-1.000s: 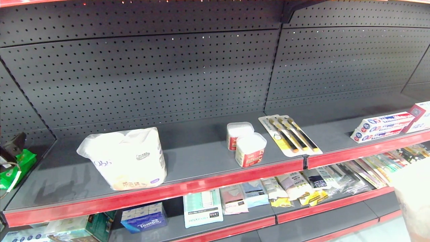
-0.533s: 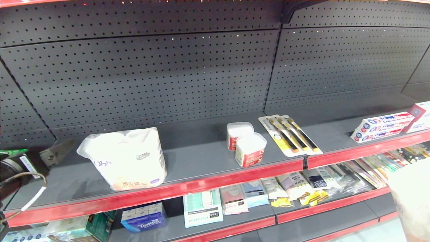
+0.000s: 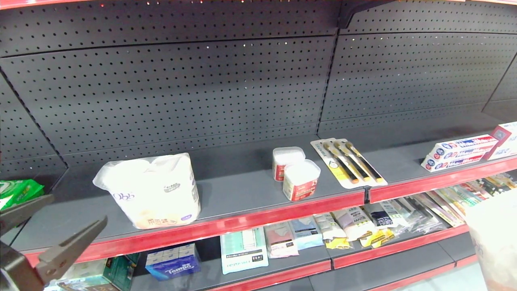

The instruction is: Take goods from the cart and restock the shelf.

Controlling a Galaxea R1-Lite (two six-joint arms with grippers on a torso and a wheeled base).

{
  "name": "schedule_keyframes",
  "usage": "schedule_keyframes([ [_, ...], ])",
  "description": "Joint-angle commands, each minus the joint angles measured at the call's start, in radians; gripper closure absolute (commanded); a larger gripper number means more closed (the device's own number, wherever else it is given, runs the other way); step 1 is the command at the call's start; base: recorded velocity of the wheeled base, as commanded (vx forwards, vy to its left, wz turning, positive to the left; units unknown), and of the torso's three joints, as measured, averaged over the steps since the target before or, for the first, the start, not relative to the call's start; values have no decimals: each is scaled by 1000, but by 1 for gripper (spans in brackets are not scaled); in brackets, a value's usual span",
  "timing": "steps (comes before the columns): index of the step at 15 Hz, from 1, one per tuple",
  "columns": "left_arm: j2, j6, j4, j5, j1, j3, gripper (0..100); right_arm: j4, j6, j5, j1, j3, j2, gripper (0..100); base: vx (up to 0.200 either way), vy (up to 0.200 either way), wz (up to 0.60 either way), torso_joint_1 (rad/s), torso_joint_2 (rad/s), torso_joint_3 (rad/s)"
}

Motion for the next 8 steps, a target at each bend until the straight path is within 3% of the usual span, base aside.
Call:
schedule_keyframes([
  [1, -183, 3, 144, 2, 16, -1, 0, 1, 0, -2, 0, -3, 7, 100, 0, 0, 0, 0, 0, 0],
  [2, -249, 6, 266, -52, 6, -32, 0, -2, 0, -5, 0, -3, 16, 100, 0, 0, 0, 0, 0, 0],
  [4, -345, -3, 440, -104, 5, -121, 0, 3, -3, -7, -2, -26, 28, 100, 0, 0, 0, 0, 0, 0],
  [6, -373, -27, 470, -115, 3, -141, 0, 6, -7, -7, -2, -49, 48, 100, 0, 0, 0, 0, 0, 0],
  [8, -375, -28, 460, -162, 2, -150, 0, 3, -10, -21, -2, -54, 62, 100, 0, 0, 0, 0, 0, 0],
])
